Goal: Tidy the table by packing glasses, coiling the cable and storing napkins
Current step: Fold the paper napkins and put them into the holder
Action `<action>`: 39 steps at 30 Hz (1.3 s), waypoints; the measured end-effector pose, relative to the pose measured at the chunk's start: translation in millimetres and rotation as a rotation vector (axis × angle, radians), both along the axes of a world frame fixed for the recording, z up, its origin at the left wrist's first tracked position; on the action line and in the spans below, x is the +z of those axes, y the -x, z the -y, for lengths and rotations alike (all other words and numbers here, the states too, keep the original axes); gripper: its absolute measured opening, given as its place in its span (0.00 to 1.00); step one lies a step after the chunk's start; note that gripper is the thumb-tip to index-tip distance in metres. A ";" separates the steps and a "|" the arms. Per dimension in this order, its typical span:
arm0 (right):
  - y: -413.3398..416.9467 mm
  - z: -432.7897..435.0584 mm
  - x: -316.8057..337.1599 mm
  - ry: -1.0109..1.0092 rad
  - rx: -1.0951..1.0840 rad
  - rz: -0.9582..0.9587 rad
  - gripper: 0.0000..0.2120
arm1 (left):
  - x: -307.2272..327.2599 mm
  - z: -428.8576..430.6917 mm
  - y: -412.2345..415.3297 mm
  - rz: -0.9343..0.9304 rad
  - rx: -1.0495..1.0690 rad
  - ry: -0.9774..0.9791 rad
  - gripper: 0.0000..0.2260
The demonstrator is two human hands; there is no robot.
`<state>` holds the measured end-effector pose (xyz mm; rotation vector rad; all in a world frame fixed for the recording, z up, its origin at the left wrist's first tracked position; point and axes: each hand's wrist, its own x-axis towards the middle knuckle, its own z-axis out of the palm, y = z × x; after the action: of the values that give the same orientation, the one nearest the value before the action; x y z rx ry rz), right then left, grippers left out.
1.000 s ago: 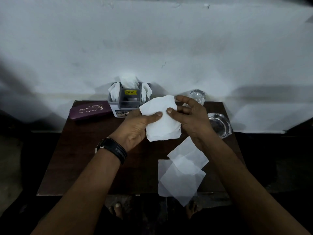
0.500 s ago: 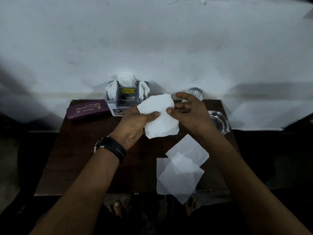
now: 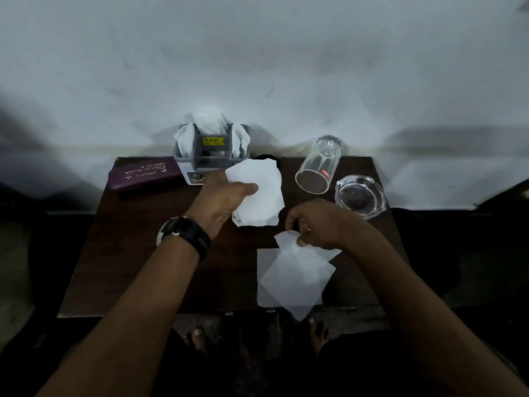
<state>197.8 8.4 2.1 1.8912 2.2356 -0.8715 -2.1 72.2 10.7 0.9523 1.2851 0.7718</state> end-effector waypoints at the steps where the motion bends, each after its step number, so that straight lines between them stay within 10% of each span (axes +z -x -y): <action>1: 0.3 -1.4 -0.9 -0.016 -0.011 -0.007 0.14 | -0.3 -0.5 0.6 -0.006 -0.001 -0.007 0.16; 8: -10.0 -8.8 15.4 -0.158 -0.167 -0.223 0.05 | -5.2 -4.9 6.7 -0.072 0.004 -0.056 0.16; 16: 6.0 -16.4 29.9 -0.151 -0.595 -1.195 0.12 | 0.1 3.8 -1.2 0.178 -0.056 -0.071 0.16; 28: 38.0 -20.9 15.3 -0.301 -0.952 -1.040 0.05 | 12.4 7.7 -7.4 0.444 -0.170 0.164 0.19; 34: 37.6 -16.6 21.4 -0.247 -0.907 -1.017 0.08 | 3.1 8.5 -6.6 0.226 -0.112 -0.050 0.19; 39: 5.2 15.0 12.4 -0.015 -0.393 -0.236 0.30 | -1.9 -7.7 12.4 0.002 0.039 -0.150 0.19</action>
<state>192.5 -6.6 14.5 2.3965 2.0158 -1.1871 -14.5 80.0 8.8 1.0485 1.2610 0.9092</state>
